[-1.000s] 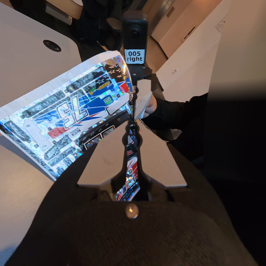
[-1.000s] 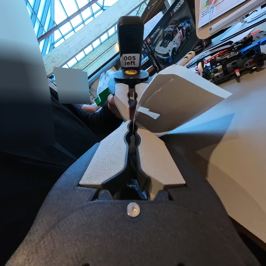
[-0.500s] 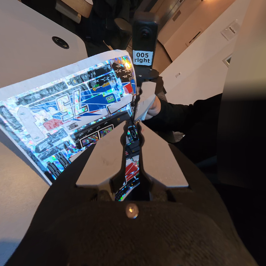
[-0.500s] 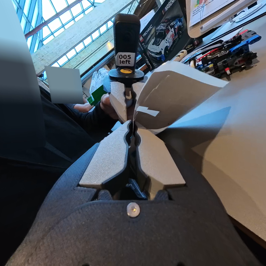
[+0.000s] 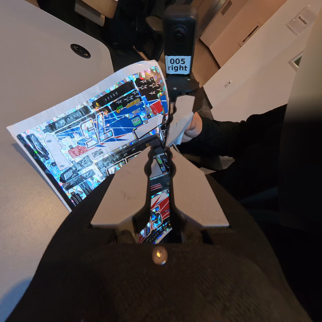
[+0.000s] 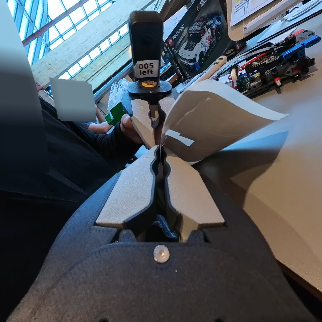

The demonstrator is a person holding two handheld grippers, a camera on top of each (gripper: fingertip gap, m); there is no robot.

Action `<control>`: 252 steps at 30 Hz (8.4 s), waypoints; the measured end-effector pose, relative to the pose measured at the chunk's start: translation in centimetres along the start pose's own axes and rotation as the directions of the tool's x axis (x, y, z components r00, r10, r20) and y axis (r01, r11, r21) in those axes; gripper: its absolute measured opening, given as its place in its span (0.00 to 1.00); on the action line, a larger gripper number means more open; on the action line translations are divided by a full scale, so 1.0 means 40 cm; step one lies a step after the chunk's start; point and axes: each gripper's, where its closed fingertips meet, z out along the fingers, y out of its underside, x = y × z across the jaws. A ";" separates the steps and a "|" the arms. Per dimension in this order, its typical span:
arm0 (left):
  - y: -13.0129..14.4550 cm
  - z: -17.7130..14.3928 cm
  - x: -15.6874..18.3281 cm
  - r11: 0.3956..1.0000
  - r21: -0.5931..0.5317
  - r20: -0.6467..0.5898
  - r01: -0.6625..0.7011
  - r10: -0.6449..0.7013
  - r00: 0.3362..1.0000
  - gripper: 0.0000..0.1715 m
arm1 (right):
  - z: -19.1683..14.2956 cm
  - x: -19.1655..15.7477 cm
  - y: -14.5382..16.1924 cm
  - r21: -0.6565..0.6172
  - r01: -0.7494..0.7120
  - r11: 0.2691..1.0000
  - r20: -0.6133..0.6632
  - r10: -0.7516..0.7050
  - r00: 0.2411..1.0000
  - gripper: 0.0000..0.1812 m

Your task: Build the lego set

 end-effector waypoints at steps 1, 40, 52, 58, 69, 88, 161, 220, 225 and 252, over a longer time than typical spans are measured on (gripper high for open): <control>0.000 0.000 0.001 1.000 0.002 -0.013 0.004 -0.004 1.000 0.07 | 0.000 -0.001 0.000 0.002 -0.004 1.000 0.006 0.004 1.000 0.00; -0.029 -0.069 -0.071 0.994 0.102 0.097 -0.038 0.028 0.995 0.00 | -0.014 0.070 -0.005 0.019 -0.086 0.996 -0.097 0.087 0.991 0.00; -0.174 -0.303 -0.152 0.961 0.235 0.340 -0.148 0.062 0.938 0.00 | -0.085 0.287 -0.104 -0.053 -0.146 0.988 -0.358 0.118 0.926 0.00; -0.202 -0.391 -0.139 0.952 0.215 0.443 -0.216 0.102 0.891 0.00 | -0.111 0.426 -0.138 -0.155 -0.212 0.965 -0.469 0.117 0.875 0.00; -0.084 -0.494 -0.107 0.963 0.074 0.673 -0.260 0.144 0.725 0.00 | -0.211 0.426 -0.249 -0.368 -0.020 0.930 -0.755 -0.286 0.591 0.27; 0.232 -0.755 0.067 0.960 0.007 0.961 -0.281 0.071 0.269 0.00 | 0.449 -0.028 -0.068 -0.505 0.143 0.851 0.300 0.018 0.954 0.22; 0.260 -0.900 -0.090 0.958 0.192 0.963 -0.211 -0.143 0.229 0.00 | 0.749 -0.101 -0.033 -0.587 -0.068 0.807 0.263 0.269 0.926 0.14; 0.264 -0.885 -0.126 0.974 -0.184 0.983 -0.132 0.180 -0.042 0.00 | 0.901 -0.033 -0.003 -0.752 -0.558 0.350 -0.207 0.679 0.705 0.03; 0.266 -0.881 -0.127 0.971 -0.200 0.979 -0.129 0.195 -0.050 0.00 | 0.901 -0.031 0.006 -0.757 -0.557 0.340 -0.213 0.679 0.703 0.01; 0.265 -0.853 -0.131 0.922 -0.374 0.923 -0.102 0.359 -0.140 0.00 | 0.890 -0.020 0.026 -0.782 -0.533 0.324 -0.217 0.659 0.720 0.00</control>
